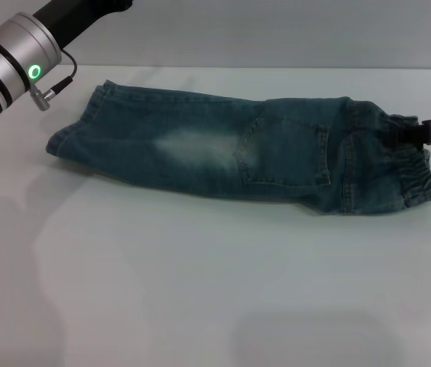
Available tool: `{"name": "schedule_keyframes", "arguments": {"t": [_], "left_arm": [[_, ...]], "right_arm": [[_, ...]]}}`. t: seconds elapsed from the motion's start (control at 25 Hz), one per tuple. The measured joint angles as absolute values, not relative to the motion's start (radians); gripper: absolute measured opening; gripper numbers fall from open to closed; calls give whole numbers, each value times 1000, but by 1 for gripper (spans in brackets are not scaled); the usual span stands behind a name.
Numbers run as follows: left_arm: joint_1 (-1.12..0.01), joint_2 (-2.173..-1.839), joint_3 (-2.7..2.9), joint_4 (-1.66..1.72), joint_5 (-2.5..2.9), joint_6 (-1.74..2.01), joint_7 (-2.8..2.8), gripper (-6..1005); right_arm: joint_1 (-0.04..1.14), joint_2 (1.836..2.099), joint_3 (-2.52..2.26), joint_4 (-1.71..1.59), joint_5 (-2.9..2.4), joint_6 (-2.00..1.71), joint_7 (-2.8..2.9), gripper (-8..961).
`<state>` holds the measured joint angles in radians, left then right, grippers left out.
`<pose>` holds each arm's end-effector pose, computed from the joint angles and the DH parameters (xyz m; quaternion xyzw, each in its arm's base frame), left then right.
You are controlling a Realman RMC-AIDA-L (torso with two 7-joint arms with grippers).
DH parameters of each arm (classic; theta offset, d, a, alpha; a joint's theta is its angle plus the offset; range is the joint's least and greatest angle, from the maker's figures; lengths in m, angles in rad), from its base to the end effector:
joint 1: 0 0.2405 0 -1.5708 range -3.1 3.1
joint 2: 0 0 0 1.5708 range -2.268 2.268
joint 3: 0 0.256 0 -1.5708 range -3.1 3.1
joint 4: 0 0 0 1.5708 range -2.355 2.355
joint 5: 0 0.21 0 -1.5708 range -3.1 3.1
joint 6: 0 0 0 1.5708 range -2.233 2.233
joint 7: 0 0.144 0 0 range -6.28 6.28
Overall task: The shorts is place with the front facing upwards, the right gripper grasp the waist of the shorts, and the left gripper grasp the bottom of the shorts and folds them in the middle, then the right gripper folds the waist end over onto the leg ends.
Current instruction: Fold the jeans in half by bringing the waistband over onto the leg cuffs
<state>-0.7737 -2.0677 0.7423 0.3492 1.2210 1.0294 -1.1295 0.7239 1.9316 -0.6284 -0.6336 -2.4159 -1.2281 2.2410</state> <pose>-0.2031 0.4473 0.0179 -0.7826 -0.2677 -0.4206 0.3727 0.2928 0.4119 0.0598 -0.8055 0.5329 0.0895 0.2431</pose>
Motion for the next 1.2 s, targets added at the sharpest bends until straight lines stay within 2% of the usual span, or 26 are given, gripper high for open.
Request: {"name": "schedule_keyframes", "arguments": {"t": [0.28, 0.8, 1.2], "left_arm": [[-774, -2068, 742, 349, 1221, 1029, -1129, 845], [-777, -2066, 744, 350, 1221, 1029, -1129, 846], [-778, -2069, 740, 344, 1219, 1029, -1112, 844]], "right_arm": [[724, 1932, -638, -635, -2393, -1245, 2240, 567], [666, 1902, -631, -721, -2426, -1361, 2270, 567], [679, 1899, -637, -783, -2521, -1435, 2320, 566]]}}
